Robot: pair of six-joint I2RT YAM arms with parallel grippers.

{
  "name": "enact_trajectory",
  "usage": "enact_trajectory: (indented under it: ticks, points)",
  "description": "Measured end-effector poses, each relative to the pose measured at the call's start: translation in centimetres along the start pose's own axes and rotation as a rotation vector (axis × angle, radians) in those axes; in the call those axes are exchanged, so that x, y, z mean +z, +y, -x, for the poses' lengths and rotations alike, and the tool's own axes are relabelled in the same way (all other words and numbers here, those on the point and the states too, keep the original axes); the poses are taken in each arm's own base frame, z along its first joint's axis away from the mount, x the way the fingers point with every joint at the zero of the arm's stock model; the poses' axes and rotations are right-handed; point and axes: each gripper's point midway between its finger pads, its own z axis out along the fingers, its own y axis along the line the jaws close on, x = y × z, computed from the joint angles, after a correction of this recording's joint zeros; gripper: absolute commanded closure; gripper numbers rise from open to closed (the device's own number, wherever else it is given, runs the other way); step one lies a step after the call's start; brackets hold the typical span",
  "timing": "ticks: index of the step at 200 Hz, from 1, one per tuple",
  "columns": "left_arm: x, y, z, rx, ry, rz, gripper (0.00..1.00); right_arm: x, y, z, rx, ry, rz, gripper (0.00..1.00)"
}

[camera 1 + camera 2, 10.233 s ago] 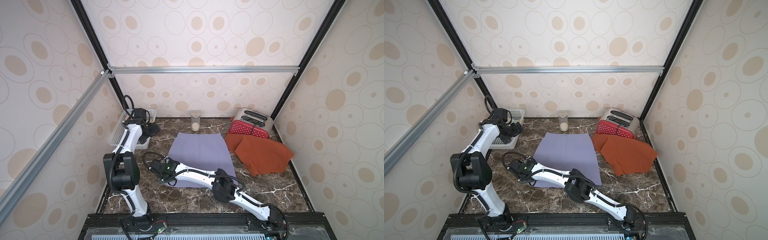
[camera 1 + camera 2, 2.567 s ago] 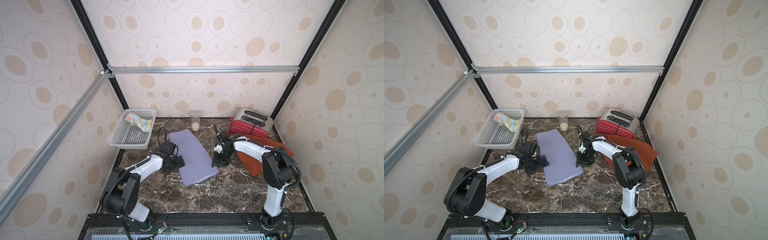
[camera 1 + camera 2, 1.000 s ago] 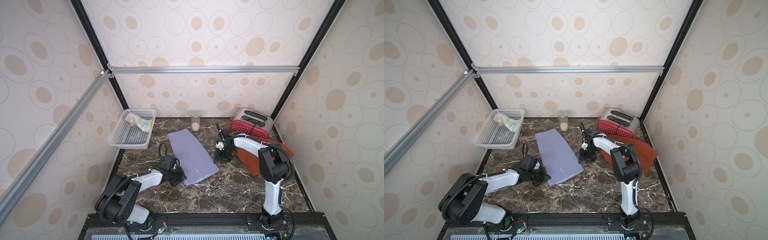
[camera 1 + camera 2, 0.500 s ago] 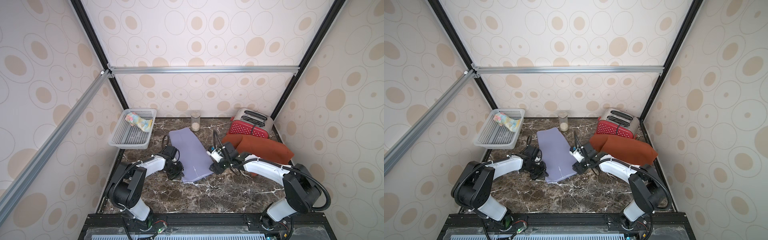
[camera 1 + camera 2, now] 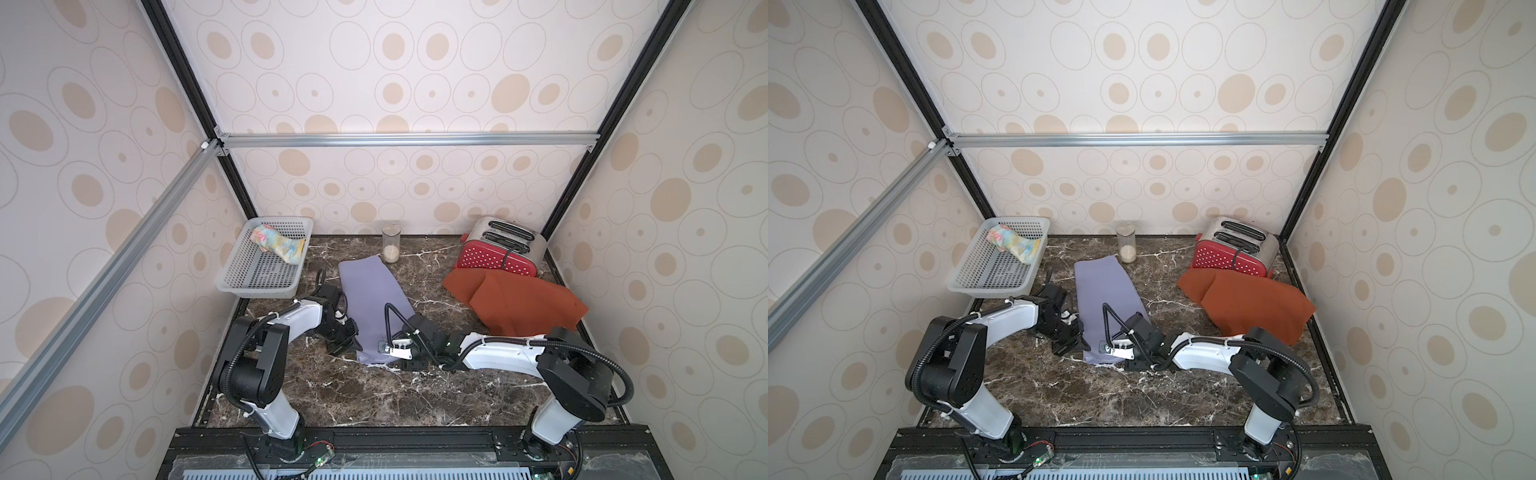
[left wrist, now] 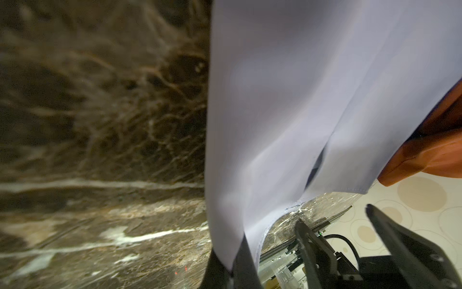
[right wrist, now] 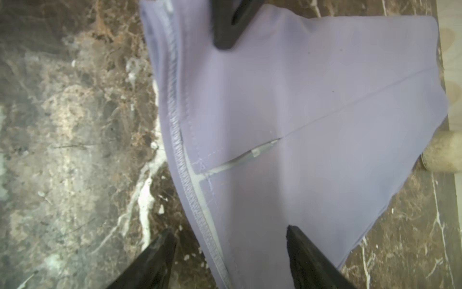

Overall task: Roll up the skirts
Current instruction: Roll the skirt at the center of the board.

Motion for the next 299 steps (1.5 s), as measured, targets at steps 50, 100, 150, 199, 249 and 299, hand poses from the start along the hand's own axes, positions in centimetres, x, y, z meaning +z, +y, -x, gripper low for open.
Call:
enact_trajectory:
  ticks: [50, 100, 150, 199, 249, 299]
  points:
    - [-1.0, 0.1, 0.7, -0.078, 0.012, -0.067, 1.00, 1.1, 0.7, -0.3, -0.042, 0.011, 0.024, 0.25]
    - [-1.5, -0.4, 1.9, -0.157, -0.010, -0.149, 1.00, 2.5, -0.2, 1.0, -0.053, 0.005, -0.012, 0.20]
    - [-2.7, -0.4, 4.0, -0.267, -0.069, -0.227, 1.00, 4.7, -2.5, 2.0, -0.034, 0.033, -0.110, 0.58]
    - [-3.7, -1.4, 5.4, -0.307, -0.120, -0.294, 1.00, 6.4, -3.2, 2.3, -0.029, 0.096, -0.090, 0.95]
    - [-4.6, -2.1, 6.3, -0.322, -0.170, -0.314, 0.80, 5.6, -3.0, 3.0, 0.090, 0.156, 0.023, 1.00]
    - [-6.8, -3.2, 8.4, -0.293, -0.277, -0.307, 0.52, 4.0, -3.1, 6.5, 0.372, 0.122, 0.176, 1.00]
